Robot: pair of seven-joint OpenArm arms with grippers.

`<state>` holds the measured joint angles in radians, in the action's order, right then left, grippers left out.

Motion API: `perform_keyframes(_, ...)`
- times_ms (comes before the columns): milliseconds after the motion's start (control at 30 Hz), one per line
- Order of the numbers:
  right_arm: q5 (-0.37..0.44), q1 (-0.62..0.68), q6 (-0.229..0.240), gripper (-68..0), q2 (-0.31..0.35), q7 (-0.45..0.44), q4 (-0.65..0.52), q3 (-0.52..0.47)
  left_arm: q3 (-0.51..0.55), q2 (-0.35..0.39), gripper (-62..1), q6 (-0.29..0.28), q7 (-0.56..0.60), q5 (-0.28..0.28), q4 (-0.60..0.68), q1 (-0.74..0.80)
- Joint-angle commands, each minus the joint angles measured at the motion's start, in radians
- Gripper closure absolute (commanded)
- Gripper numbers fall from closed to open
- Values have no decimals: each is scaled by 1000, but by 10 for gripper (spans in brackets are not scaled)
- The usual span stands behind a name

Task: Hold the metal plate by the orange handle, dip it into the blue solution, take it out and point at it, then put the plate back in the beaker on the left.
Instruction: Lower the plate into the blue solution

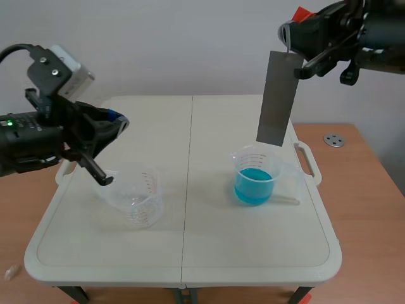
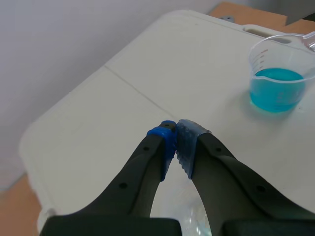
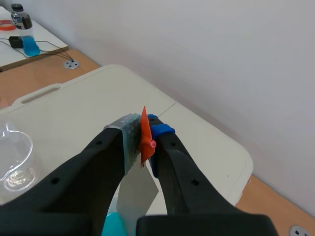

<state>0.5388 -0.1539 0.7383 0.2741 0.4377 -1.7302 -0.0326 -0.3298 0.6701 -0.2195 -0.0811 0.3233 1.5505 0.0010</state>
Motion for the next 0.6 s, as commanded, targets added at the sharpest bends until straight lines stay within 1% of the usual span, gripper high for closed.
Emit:
perform_keyframes(0,3,-12,7,-13,2,-25,2,7,48,34,-18,19,27,23,19,61)
perform_keyframes(100,-16,-12,7,-13,2,-48,20,14,146,95,-19,43,59,37,46,194)
perform_keyframes(233,-29,-12,7,-13,-3,-57,43,15,271,138,-18,71,71,59,48,363)
perform_keyframes(400,-57,-12,7,-13,-3,-84,68,29,398,145,-19,92,89,58,48,567)
perform_keyframes(467,-68,-12,7,-13,-3,-97,80,34,433,145,-18,106,101,58,48,644)
perform_keyframes(567,-68,-12,7,-13,-3,-110,106,34,468,145,-18,106,125,58,47,756)
